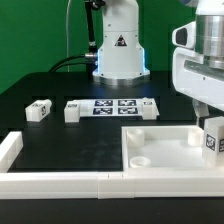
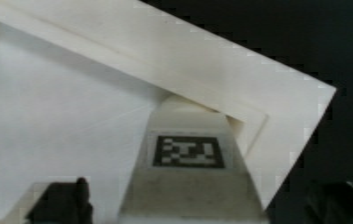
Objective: Assemble one leg
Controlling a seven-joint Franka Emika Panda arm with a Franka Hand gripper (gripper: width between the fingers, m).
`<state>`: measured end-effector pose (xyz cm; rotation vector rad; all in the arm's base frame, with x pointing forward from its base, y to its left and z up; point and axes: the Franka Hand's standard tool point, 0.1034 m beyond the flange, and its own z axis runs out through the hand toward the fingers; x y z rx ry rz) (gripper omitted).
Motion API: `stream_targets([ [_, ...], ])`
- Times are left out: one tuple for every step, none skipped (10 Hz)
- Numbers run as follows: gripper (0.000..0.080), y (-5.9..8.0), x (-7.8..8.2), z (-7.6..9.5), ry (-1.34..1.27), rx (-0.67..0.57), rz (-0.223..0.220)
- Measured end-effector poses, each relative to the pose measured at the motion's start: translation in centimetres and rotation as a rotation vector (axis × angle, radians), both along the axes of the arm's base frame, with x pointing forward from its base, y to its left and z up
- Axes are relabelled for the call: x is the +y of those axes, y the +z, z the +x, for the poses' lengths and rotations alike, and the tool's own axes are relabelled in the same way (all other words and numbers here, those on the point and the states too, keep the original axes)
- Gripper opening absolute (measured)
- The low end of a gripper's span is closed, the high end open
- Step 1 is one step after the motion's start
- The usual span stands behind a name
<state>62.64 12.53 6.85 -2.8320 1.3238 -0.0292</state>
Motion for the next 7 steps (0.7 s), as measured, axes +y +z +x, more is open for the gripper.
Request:
stream_targets([
  [0.0641,-0.04,0.23,-0.07,0.164,0.0,-0.002],
  [0.0648,-0.01,0.24,-0.05,0.306,-0.001,-0.005],
  [0.0648,-0.02,0.09,-0.01,0.471,0.0,-0.013],
  [0.0649,-0.08,-0.04,-0.02,0.632,0.001,-0.02],
  [0.0649,-0.1,-0.04,-0.14,0.753,0.013,-0.021],
  [0.0649,0.01,-0.06,-0.17,0.891,0.027,-0.039],
  [0.0649,0.16,-0.18,-0.05,1.014,0.032,-0.05],
])
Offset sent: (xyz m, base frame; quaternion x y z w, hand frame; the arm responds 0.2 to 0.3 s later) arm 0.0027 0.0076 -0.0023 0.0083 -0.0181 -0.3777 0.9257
